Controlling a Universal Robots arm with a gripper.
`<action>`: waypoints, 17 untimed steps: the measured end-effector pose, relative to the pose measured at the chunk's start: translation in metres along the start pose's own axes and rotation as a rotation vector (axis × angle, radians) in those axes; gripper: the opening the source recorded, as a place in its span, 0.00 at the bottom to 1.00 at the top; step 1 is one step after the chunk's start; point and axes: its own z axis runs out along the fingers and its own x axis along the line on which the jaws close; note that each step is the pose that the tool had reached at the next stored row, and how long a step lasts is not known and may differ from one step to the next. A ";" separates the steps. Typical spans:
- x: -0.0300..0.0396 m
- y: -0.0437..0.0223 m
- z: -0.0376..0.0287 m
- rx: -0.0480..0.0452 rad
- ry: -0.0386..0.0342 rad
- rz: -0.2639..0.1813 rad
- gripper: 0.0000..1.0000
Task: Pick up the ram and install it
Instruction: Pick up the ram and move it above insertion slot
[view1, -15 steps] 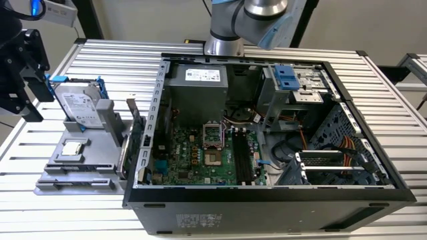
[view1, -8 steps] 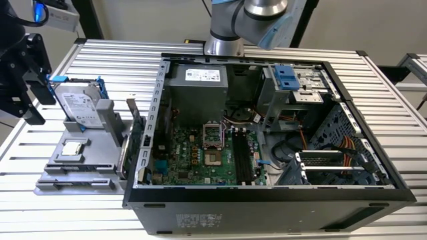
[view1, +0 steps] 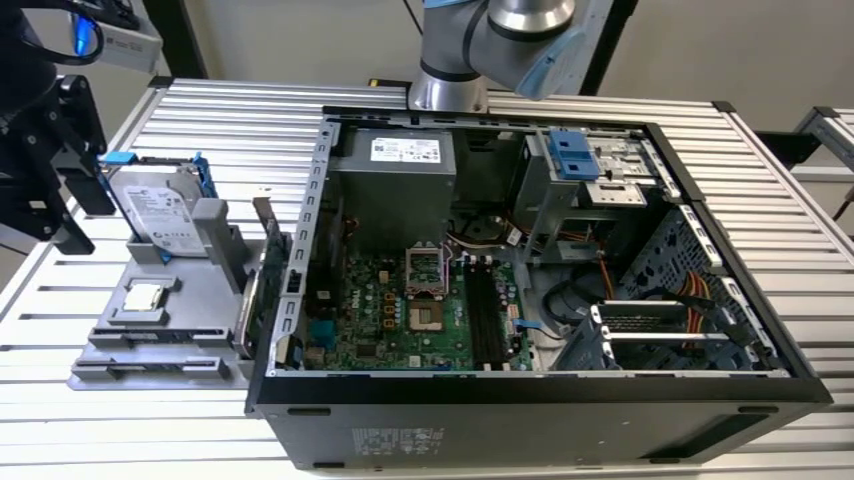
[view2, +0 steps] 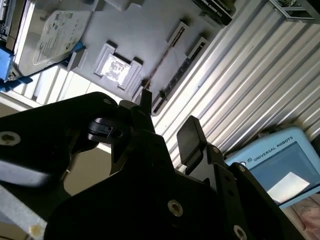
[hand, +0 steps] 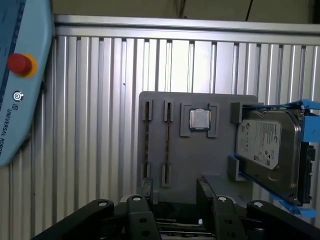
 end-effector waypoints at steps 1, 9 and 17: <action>0.0000 0.0000 0.0008 0.0000 0.0000 0.000 1.00; 0.0000 -0.0001 0.0075 -0.0001 0.0001 0.000 1.00; 0.0000 -0.0001 0.0082 0.0000 0.0000 0.000 1.00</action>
